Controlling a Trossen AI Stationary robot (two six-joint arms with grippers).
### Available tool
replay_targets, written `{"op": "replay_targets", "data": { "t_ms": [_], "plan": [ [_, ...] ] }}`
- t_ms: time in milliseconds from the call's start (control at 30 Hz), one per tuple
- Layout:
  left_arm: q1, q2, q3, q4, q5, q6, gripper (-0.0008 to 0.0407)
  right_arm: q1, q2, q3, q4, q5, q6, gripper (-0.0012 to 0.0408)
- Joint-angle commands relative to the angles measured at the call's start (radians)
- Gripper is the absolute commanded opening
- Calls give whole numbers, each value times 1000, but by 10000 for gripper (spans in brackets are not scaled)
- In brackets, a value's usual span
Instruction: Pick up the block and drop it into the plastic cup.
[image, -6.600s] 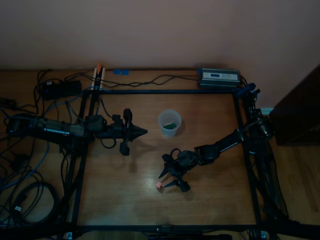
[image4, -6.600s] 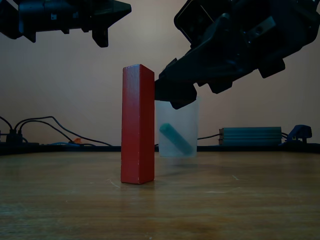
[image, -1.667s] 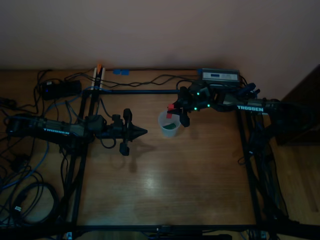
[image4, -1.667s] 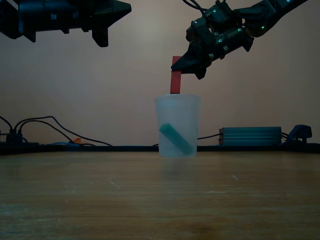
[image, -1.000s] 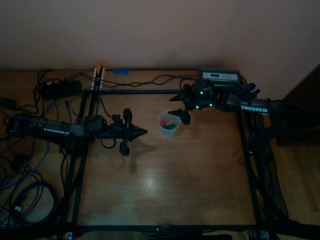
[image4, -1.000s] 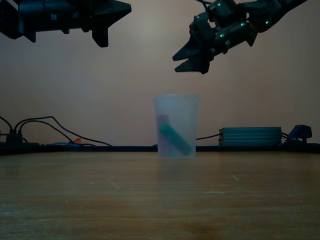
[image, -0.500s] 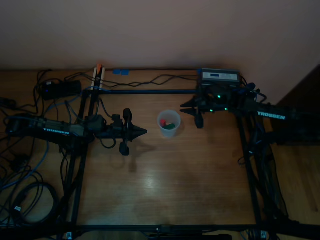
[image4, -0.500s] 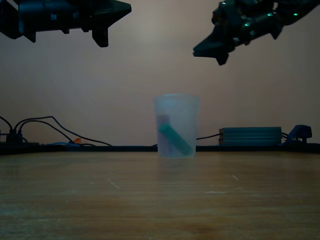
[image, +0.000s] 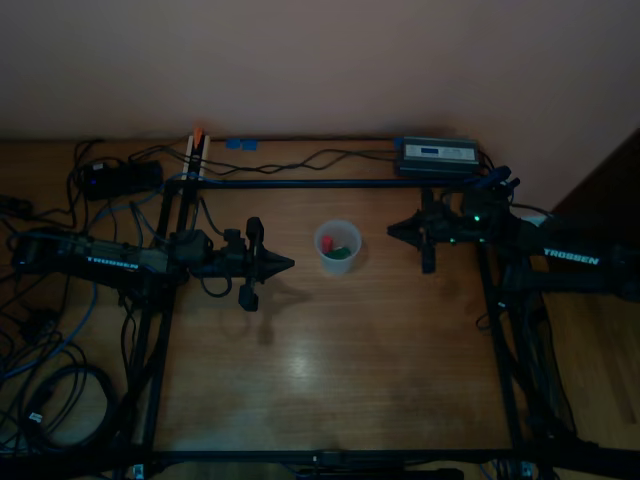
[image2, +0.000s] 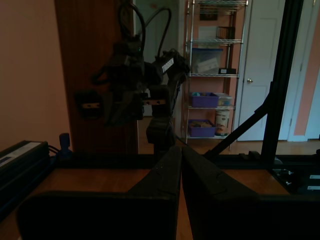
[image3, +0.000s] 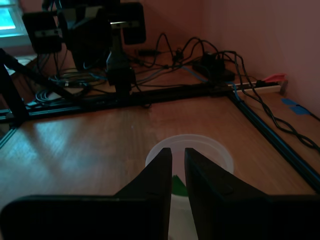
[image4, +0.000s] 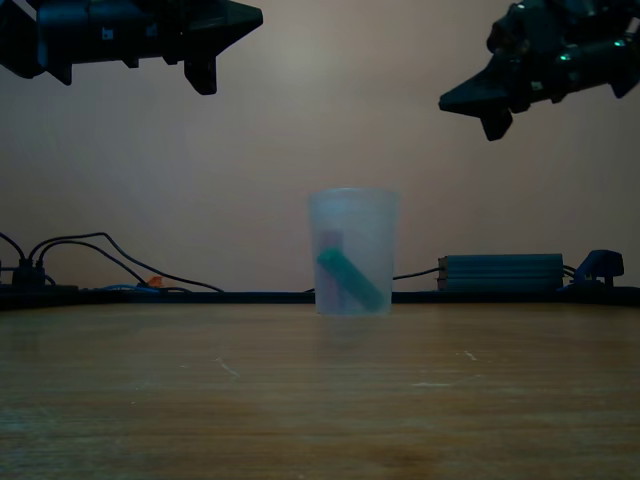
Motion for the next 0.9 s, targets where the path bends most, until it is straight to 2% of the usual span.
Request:
{"op": "replay_targets", "data": {
  "t_ms": [0, 167, 867],
  "plan": [
    [0, 0, 0, 0, 0, 0, 0, 0, -26, -26, 12, 1, 6, 36],
    [0, 0, 0, -1, 0, 0, 0, 0, -51, -61, 18, 1, 8, 36],
    [0, 0, 0, 0, 0, 0, 0, 0, -52, -59, 18, 1, 9, 36]
  ]
}}
